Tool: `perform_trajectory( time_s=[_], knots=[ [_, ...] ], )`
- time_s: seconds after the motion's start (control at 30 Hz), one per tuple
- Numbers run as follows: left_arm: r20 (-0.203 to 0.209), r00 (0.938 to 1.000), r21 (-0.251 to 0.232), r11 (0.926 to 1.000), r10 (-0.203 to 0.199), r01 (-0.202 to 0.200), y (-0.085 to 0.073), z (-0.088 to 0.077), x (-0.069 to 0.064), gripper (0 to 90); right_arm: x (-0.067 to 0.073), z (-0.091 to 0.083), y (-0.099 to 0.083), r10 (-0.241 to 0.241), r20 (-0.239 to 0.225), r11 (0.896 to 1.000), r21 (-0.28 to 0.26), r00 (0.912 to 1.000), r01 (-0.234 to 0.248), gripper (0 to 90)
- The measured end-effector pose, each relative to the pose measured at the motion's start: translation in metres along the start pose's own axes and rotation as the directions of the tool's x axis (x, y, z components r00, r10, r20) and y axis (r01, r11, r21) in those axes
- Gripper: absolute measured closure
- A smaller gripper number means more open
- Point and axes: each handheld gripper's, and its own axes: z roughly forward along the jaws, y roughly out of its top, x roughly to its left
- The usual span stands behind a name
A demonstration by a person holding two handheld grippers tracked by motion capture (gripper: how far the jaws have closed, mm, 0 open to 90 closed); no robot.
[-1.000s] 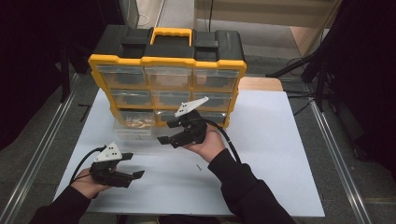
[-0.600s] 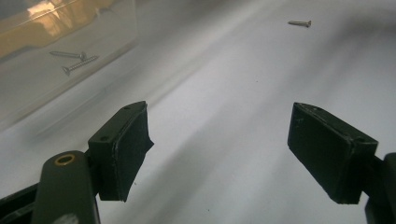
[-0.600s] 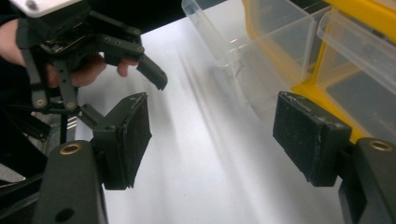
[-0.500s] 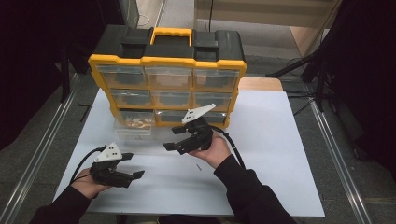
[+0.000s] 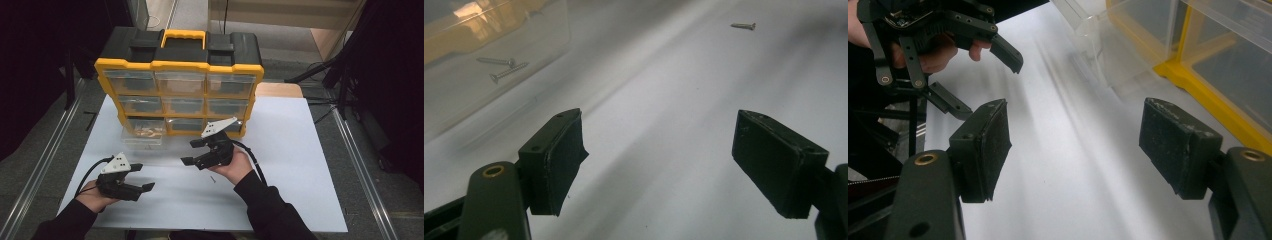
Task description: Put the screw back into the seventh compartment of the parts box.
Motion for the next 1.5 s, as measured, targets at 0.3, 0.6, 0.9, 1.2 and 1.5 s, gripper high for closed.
perform_trajectory(
  time_s=[0.3, 0.6, 0.9, 1.2, 1.5],
  knots=[
    [-0.006, 1.0, 0.003, 1.0, 0.007, -0.007, 0.0, 0.0, 0.0, 20.7, 0.001, -0.006, -0.01, 0.008, 0.011, 1.0, 0.006, 0.9999, -0.008, 30.1],
    [-0.005, 1.0, 0.003, 1.0, 0.006, -0.006, 0.0, 0.0, 0.0, 20.7, 0.002, -0.009, -0.018, 0.019, 0.022, 1.0, 0.009, 0.9996, -0.019, 30.2],
    [-0.005, 1.0, 0.003, 1.0, 0.006, -0.006, 0.0, 0.0, 0.0, 20.7, 0.002, -0.013, -0.028, 0.029, 0.043, 1.0, 0.005, 0.9986, -0.029, 30.4],
    [-0.004, 1.0, 0.001, 1.0, 0.006, -0.006, 0.0, -0.001, 0.0, 20.7, 0.002, -0.017, -0.04, 0.045, 0.057, 0.999, 0.01, 0.9973, -0.046, 30.8],
    [-0.004, 1.0, -0.002, 1.0, 0.008, -0.008, 0.0, -0.001, 0.0, 20.7, 0.004, -0.025, -0.051, 0.057, 0.088, 0.998, -0.002, 0.9945, -0.057, 32.4]
  ],
)
